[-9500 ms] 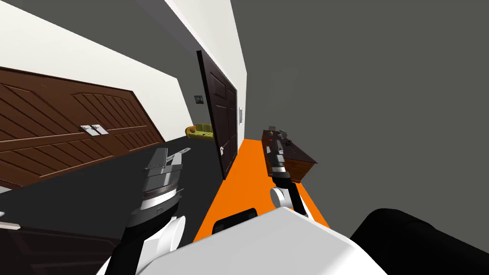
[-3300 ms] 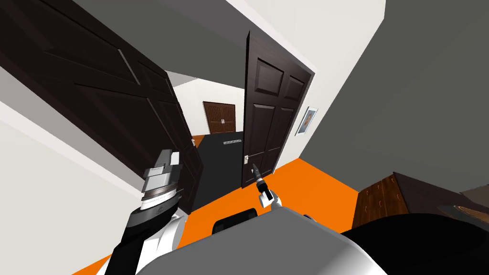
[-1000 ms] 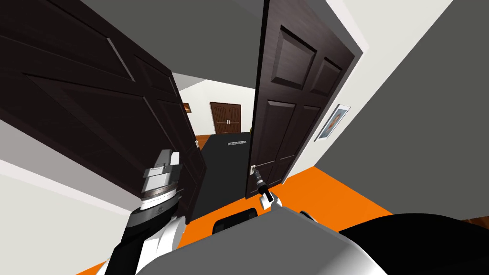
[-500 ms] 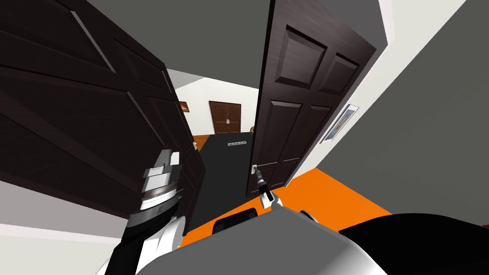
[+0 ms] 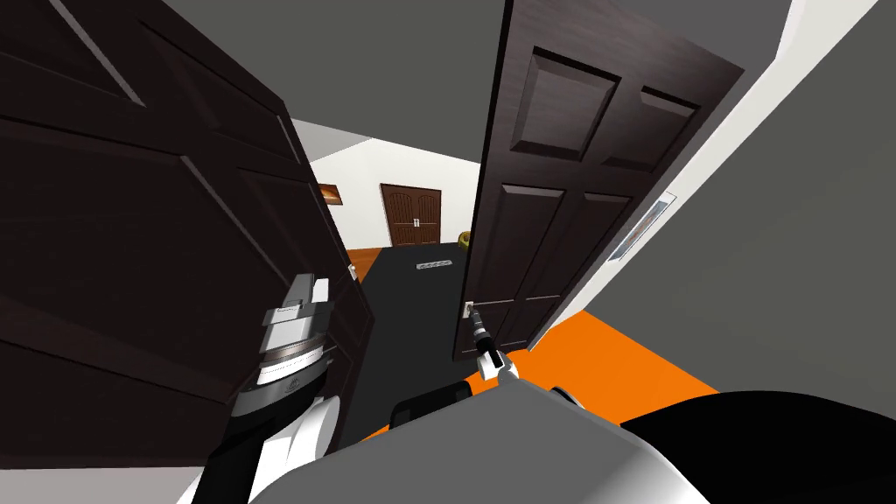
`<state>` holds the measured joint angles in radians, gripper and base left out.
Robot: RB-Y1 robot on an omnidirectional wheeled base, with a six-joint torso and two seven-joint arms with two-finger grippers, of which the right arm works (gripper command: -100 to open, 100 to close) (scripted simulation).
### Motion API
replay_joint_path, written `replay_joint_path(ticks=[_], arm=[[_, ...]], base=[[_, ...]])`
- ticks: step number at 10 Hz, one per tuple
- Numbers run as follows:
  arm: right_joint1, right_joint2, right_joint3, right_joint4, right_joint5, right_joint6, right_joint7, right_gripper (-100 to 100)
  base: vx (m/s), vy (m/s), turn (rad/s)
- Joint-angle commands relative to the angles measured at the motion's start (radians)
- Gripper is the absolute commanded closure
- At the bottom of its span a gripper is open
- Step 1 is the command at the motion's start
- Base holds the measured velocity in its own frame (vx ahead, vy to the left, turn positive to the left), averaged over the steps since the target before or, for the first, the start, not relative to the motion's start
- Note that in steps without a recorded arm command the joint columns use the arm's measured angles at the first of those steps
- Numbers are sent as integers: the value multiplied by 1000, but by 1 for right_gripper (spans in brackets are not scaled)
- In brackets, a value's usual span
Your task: Push the door open
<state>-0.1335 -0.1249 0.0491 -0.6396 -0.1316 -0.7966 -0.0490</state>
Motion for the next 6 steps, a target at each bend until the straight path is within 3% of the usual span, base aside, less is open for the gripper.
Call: replay_joint_path(ticks=[1,6], arm=[[-3,-12,-30,9,-13,-10,9,100],[-7,-16,-91,23,-38,-11,31,100]], base=[[198,56,-69],[202,82,-62]])
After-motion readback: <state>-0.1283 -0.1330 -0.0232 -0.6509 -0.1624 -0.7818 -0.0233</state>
